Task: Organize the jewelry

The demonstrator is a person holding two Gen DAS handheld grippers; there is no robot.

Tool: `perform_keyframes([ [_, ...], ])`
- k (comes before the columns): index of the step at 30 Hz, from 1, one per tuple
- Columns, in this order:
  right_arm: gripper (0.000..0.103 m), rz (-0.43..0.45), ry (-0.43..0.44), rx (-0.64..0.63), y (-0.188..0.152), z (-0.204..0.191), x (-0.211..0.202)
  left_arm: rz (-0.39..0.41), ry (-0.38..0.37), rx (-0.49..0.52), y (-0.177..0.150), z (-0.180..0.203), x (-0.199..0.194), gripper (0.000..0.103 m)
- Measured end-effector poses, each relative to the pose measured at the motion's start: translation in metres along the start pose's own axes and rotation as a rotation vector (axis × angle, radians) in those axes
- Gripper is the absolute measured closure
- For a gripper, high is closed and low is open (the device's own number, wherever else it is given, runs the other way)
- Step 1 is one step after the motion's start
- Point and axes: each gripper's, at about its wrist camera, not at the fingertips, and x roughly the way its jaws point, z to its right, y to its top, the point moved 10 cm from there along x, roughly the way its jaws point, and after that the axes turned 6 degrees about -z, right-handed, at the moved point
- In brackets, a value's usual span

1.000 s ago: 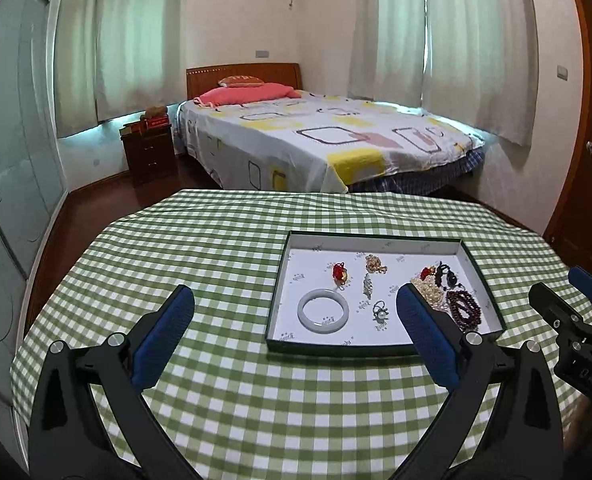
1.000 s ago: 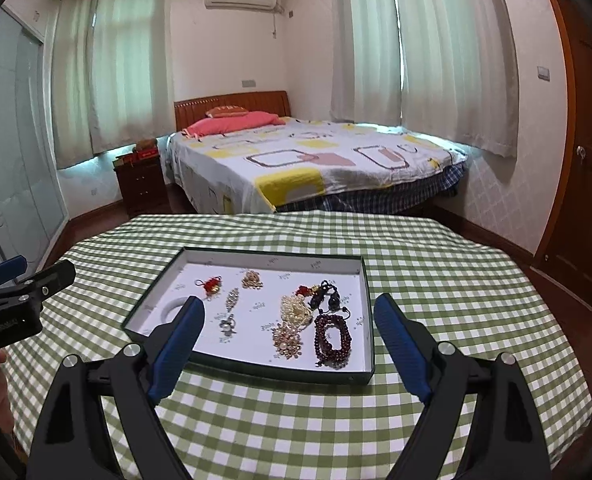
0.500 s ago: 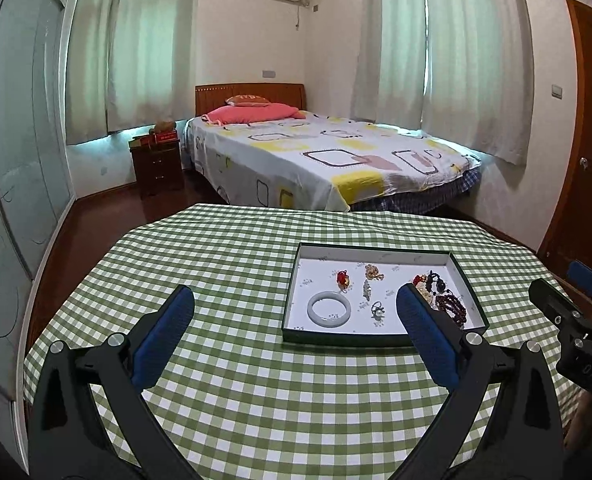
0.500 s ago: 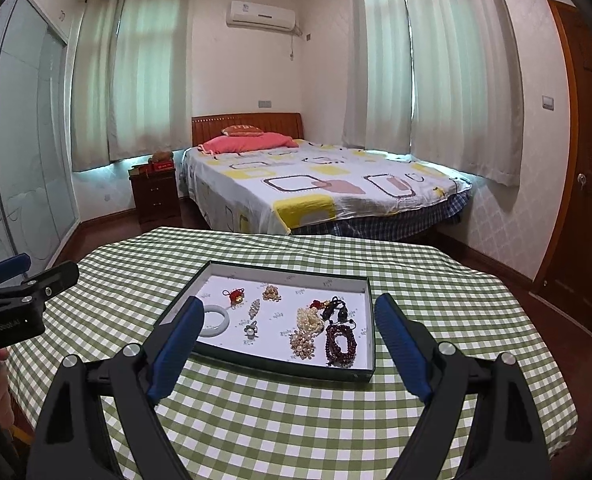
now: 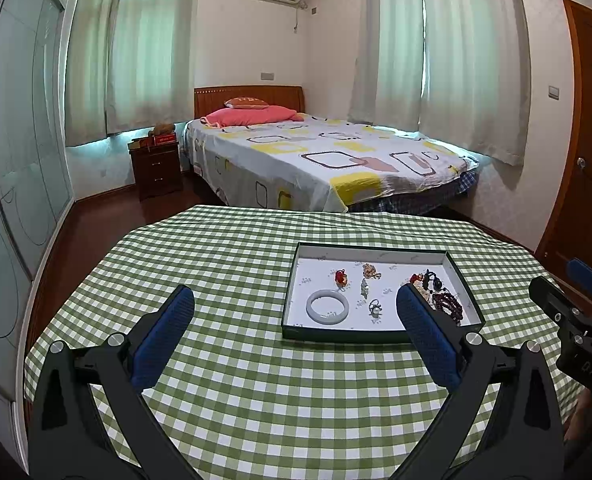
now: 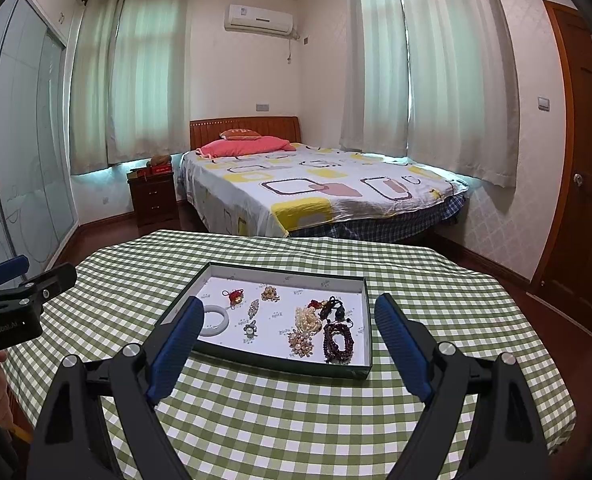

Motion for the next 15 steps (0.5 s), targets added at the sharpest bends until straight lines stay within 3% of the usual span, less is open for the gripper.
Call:
perform_keyframes([
  [15, 0.019, -0.003, -0.001, 0.001, -0.0026, -0.0017, -0.0007, -0.005, -0.006, 0.002, -0.001, -0.0006, -0.0006, 0.005],
])
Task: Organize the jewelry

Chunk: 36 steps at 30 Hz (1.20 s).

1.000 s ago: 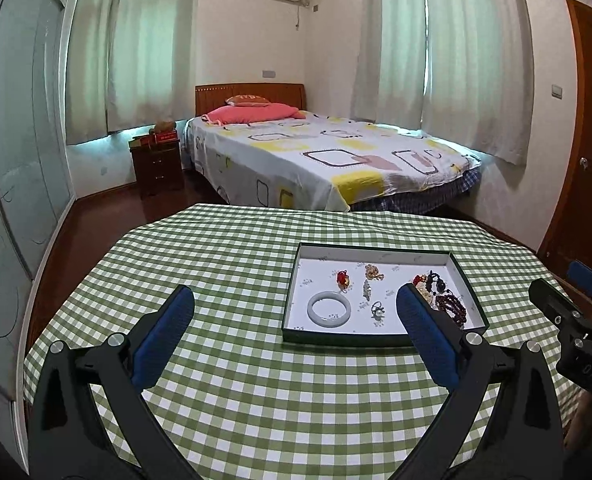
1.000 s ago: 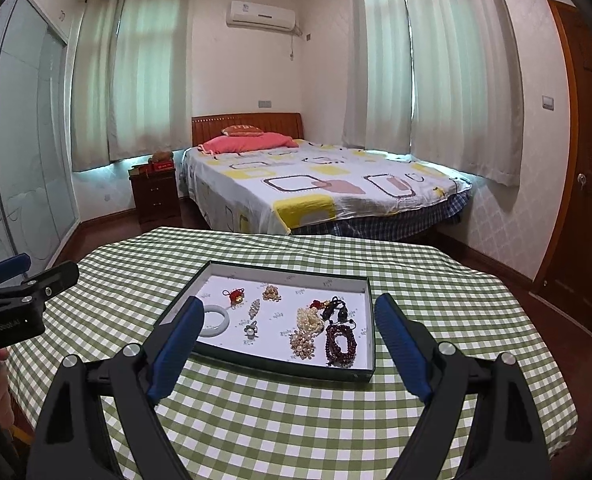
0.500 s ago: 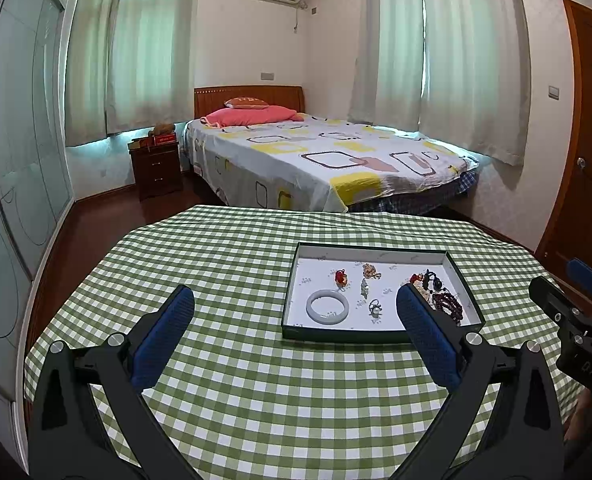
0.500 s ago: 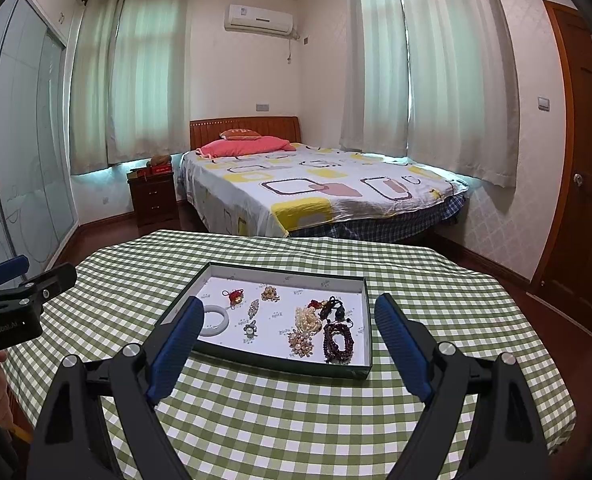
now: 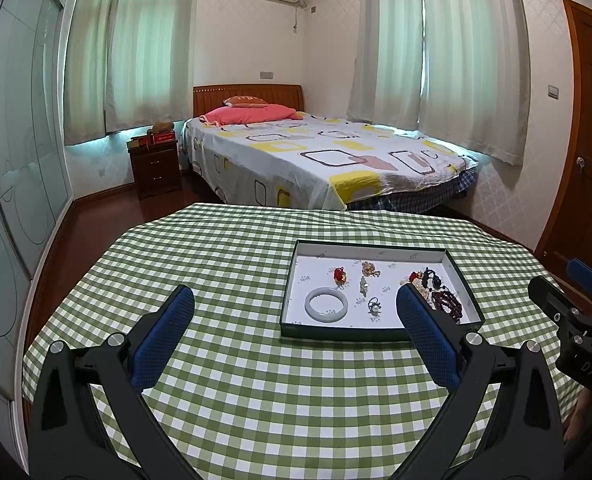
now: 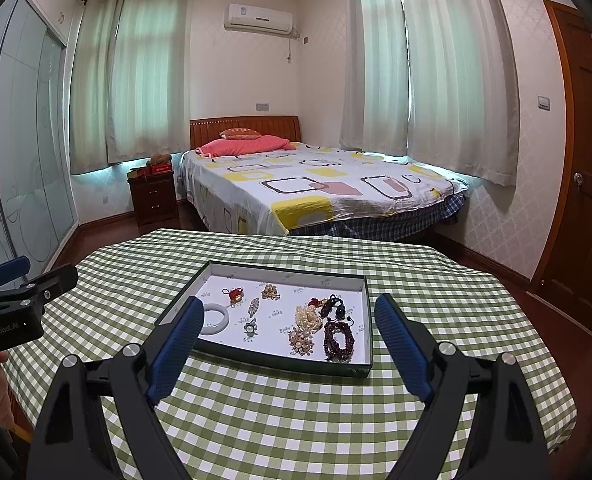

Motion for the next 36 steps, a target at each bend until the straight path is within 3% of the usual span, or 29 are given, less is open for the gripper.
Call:
perform_keyframes([
  [36, 0.019, -0.015, 0.003, -0.005, -0.0052, -0.0031, 0.0035, 0.006, -0.02, -0.007, -0.0041, 0.0008, 0.0033, 0.004],
])
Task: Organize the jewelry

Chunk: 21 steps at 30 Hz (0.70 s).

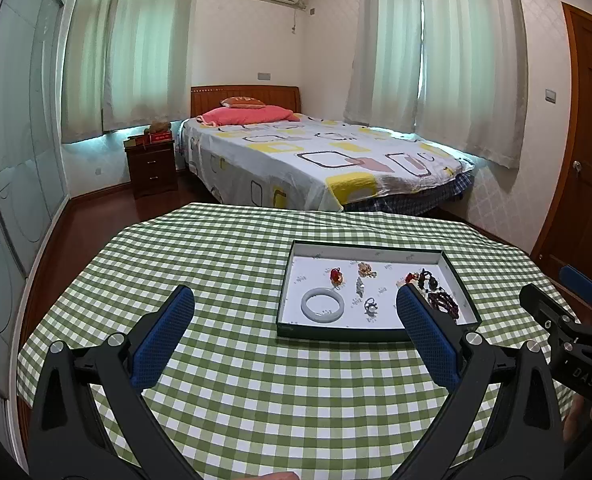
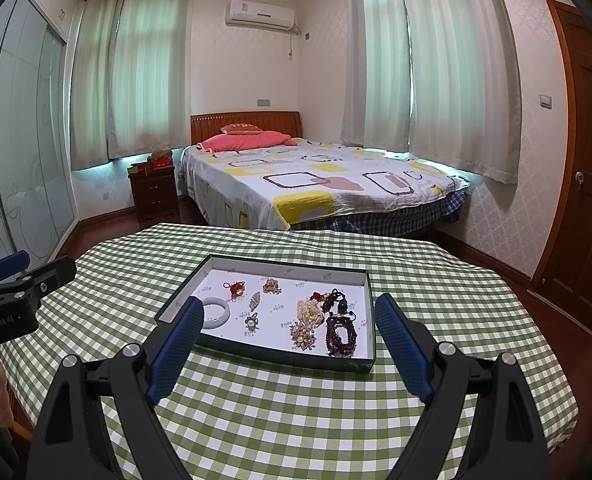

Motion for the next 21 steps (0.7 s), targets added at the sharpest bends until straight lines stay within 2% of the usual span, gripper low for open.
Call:
perform_keyframes([
  [15, 0.019, -0.021, 0.004, 0.001, -0.006, 0.001, 0.006, -0.031, 0.011, -0.007, -0.008, -0.002, 0.014, 0.004],
  [21, 0.019, -0.033, 0.004, 0.007, -0.011, 0.004, 0.013, -0.044, 0.001, 0.02, -0.011, 0.001, 0.03, 0.004],
])
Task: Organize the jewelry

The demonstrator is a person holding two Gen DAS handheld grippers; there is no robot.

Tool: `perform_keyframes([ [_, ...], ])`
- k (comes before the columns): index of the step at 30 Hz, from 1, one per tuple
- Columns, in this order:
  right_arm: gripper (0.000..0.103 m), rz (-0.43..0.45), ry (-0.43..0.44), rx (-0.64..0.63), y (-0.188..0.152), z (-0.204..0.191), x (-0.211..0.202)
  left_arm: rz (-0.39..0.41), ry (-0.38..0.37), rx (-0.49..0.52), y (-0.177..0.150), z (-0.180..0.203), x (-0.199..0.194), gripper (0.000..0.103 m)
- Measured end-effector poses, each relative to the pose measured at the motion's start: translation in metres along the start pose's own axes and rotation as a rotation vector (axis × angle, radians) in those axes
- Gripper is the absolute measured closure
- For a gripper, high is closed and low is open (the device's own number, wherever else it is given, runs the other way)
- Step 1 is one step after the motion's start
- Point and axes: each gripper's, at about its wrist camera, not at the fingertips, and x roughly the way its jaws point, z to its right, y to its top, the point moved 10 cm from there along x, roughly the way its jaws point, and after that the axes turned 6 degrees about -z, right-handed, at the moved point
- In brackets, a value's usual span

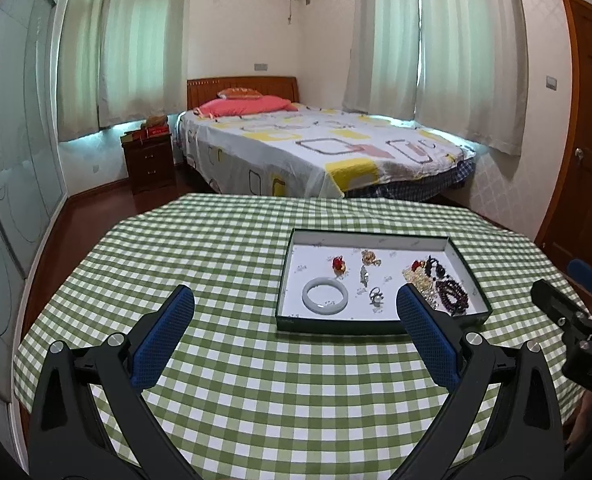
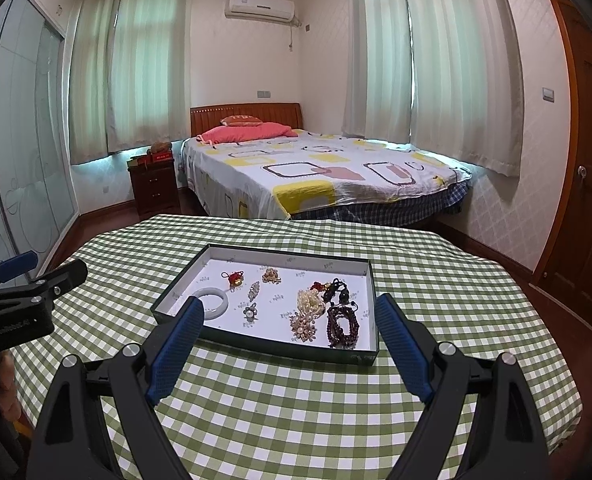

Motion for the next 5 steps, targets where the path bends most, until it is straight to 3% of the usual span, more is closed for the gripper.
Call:
perform_keyframes([
  [5, 0.019, -0.021, -0.017, 0.011, -0.003, 0.013, 0.019, -0.062, 0.007, -0.014, -0.008, -0.01, 0.033, 0.004],
])
